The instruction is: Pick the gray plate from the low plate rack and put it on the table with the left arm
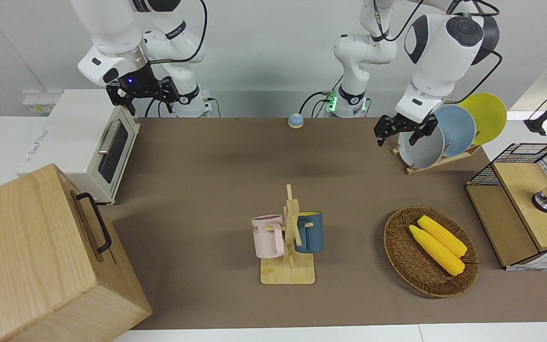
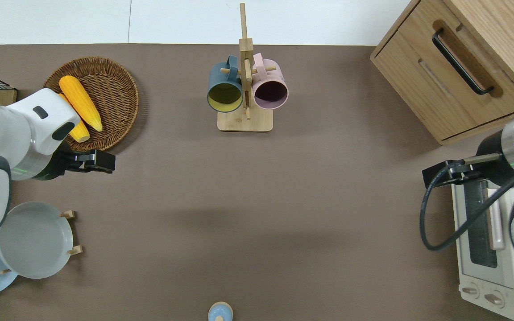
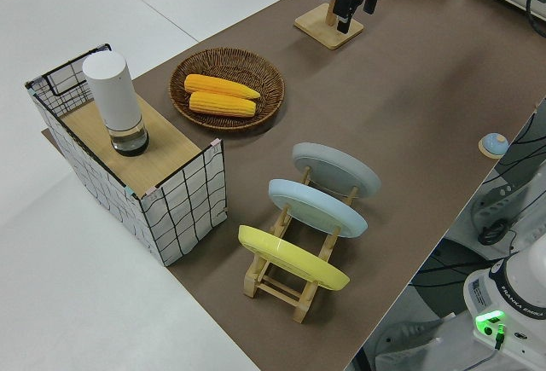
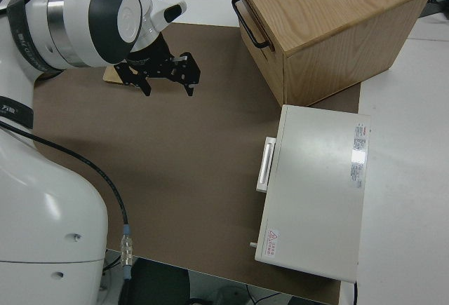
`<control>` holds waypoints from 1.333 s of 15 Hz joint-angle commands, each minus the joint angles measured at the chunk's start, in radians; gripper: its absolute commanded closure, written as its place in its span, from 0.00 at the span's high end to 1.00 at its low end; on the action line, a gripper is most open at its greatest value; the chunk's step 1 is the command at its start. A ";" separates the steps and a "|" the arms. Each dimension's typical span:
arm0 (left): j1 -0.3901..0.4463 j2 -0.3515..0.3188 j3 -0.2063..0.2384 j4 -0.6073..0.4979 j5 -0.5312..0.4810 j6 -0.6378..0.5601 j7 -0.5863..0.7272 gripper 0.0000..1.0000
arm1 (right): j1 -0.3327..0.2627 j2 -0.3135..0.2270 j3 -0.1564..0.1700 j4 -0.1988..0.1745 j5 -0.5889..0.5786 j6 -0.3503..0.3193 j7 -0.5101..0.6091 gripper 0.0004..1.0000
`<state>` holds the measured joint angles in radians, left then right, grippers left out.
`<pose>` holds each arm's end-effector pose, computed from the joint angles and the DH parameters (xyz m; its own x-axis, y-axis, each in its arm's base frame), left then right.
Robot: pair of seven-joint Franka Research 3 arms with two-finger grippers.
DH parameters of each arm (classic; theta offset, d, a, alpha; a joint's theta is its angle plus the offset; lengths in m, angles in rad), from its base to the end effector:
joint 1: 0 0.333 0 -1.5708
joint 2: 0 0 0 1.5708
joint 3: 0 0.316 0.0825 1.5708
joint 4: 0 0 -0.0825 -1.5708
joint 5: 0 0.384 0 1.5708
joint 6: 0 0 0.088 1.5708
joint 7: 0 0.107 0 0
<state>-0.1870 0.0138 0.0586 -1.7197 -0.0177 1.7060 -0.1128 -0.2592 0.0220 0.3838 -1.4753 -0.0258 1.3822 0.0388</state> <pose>0.5593 -0.0741 0.5577 0.9995 -0.0132 -0.0292 -0.0128 -0.9998 0.0134 0.5375 0.0615 0.6421 0.9904 0.0809 -0.1125 0.0839 -0.9962 0.0219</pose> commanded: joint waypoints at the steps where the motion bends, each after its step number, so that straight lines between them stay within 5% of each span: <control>1: 0.015 0.011 0.001 0.019 0.016 -0.022 -0.002 1.00 | -0.023 -0.002 0.021 0.007 -0.005 -0.011 0.012 0.98; 16: 0.015 0.005 0.009 0.012 0.016 -0.023 -0.016 1.00 | -0.023 -0.002 0.021 0.007 -0.005 -0.011 0.012 0.98; 20: 0.012 -0.041 0.007 -0.038 0.088 -0.023 -0.008 1.00 | -0.023 -0.002 0.020 0.007 -0.005 -0.011 0.012 0.98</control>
<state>-0.1747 0.0135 0.0680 -1.7210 0.0159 1.6939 -0.1184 -0.2592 0.0220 0.3838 -1.4753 -0.0258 1.3822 0.0388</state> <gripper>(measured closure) 0.004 0.013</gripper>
